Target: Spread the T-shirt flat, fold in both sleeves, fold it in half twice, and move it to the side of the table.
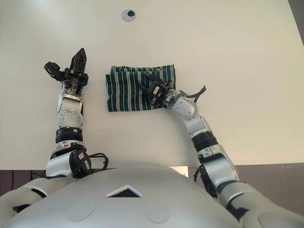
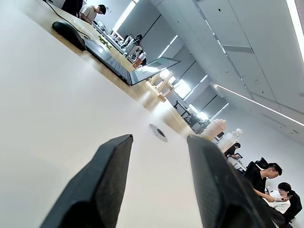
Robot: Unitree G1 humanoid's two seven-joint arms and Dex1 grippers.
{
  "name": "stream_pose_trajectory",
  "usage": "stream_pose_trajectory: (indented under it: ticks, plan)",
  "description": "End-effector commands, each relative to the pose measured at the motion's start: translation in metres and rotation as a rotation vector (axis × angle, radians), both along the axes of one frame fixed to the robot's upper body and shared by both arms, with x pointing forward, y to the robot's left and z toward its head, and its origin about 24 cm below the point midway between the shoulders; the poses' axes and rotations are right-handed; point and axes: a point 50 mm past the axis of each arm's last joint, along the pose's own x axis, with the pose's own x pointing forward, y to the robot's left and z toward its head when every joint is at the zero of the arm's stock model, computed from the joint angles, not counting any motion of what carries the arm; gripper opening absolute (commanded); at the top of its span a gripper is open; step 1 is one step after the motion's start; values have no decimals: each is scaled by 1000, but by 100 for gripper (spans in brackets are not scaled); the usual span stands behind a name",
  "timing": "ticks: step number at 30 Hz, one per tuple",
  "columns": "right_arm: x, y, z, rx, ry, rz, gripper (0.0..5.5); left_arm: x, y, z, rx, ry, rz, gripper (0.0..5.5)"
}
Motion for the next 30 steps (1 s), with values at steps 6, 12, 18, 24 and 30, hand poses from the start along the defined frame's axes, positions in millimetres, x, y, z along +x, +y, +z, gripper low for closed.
stream_pose_trajectory:
  ticks: [6,12,18,24,30]
  plan:
    - [-10,-233,-8,101,212,-1023,202,2,-19,-5,11,-24,3,206]
    - [10,-251,31,321,-27,-1169,202,7,-25,-4,43,-57,6,206]
    - [30,-145,80,360,-680,-750,202,12,-20,6,203,-140,129,206]
    - [6,-22,31,250,-628,-396,202,8,-47,2,534,-129,246,206]
    - [6,-15,18,173,-652,-429,202,0,-48,7,807,-266,261,206]
